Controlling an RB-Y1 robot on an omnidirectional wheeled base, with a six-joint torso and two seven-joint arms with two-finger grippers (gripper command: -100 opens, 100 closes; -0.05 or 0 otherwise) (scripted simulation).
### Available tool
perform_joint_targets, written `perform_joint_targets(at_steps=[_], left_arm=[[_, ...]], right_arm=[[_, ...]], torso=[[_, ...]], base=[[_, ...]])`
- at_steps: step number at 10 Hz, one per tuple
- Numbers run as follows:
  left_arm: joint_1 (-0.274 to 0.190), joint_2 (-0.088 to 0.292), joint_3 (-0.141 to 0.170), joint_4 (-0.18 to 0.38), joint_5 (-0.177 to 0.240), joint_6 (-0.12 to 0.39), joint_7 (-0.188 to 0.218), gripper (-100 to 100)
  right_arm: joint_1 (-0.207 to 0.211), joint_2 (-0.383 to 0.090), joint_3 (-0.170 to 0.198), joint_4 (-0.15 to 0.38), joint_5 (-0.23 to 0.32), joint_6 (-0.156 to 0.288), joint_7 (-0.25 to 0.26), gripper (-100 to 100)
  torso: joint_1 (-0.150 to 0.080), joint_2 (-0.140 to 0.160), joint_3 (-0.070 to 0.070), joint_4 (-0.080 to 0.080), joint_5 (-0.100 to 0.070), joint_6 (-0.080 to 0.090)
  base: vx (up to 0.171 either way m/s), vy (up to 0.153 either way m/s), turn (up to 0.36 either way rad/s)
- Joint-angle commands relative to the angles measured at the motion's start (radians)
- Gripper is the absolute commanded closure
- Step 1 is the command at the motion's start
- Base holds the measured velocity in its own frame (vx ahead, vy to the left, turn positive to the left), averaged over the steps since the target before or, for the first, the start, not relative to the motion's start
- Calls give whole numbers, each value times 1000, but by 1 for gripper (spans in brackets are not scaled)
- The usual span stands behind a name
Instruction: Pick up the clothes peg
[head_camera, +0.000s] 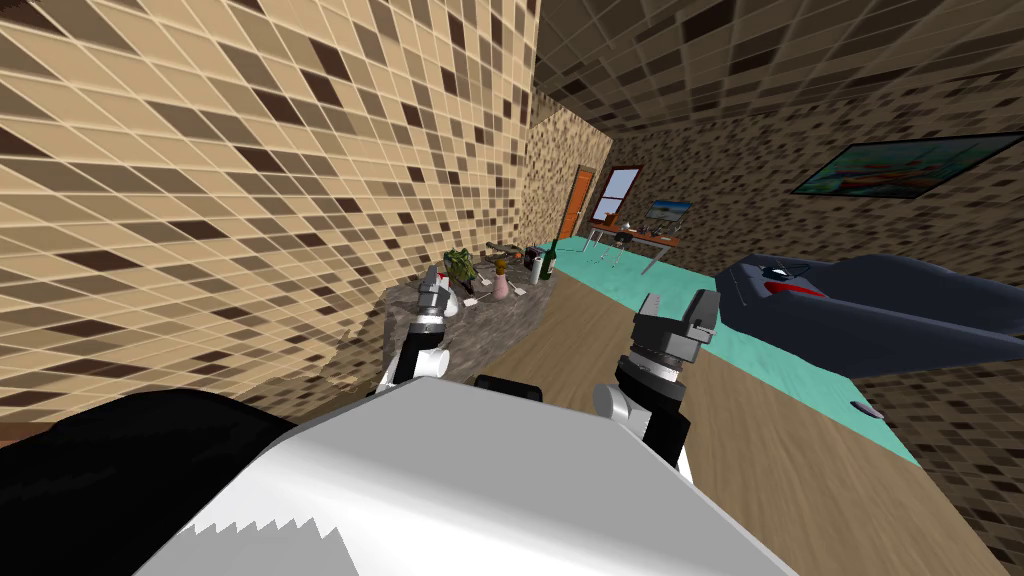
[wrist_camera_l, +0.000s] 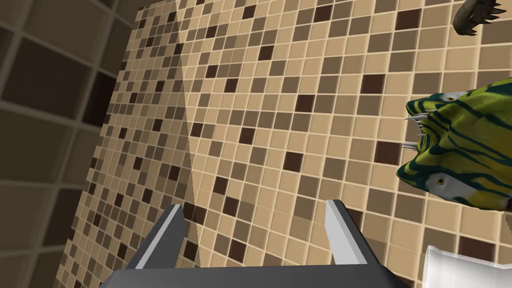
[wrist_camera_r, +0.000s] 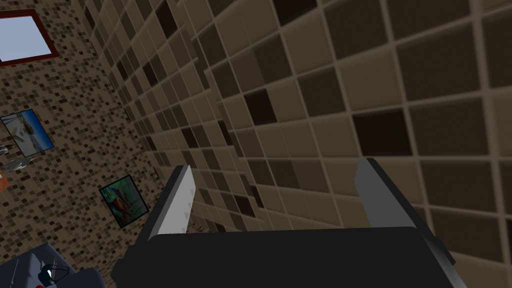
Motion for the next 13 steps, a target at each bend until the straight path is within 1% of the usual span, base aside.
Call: perform_joint_targets(at_steps=[1,4,5,6,7,8,9,10,11,12,13], left_arm=[[-8,39,1,2,2,21,-3,-100],[-39,126,4,8,8,99,-16,-100],[-39,126,4,8,8,103,-16,-100],[-54,152,5,11,12,142,-21,-100],[-71,175,7,14,16,168,-28,-100],[-71,175,7,14,16,186,-28,-100],[-90,195,9,17,21,223,-35,-100],[-90,195,9,17,21,235,-35,-100],[-110,213,11,21,27,272,-43,-100],[-110,213,11,21,27,288,-43,-100],[-131,229,14,25,34,321,-51,-100]], right_arm=[[0,0,0,0,0,0,0,0],[0,0,0,0,0,0,0,0],[0,0,0,0,0,0,0,0],[0,0,0,0,0,0,0,0],[0,0,0,0,0,0,0,0],[0,0,0,0,0,0,0,0],[0,0,0,0,0,0,0,0],[0,0,0,0,0,0,0,0],[0,0,0,0,0,0,0,0],[0,0,0,0,0,0,0,0],[0,0,0,0,0,0,0,0]], torso=[[0,0,0,0,0,0],[0,1,1,0,0,0],[0,2,1,0,0,0],[0,2,1,0,0,0],[0,1,1,0,0,0],[0,2,1,0,0,0],[0,2,1,0,0,0],[0,2,1,0,0,0],[0,1,1,0,0,0],[0,1,1,0,0,0],[0,1,1,0,0,0]], base=[[-8,-1,-3],[-26,-5,-7],[-24,-5,-3],[-22,-5,-7],[-31,-5,-16],[-26,-5,-5],[-26,-8,-10],[-21,-7,-5],[-24,-9,-16],[-21,-6,-6],[-26,-4,-12]])
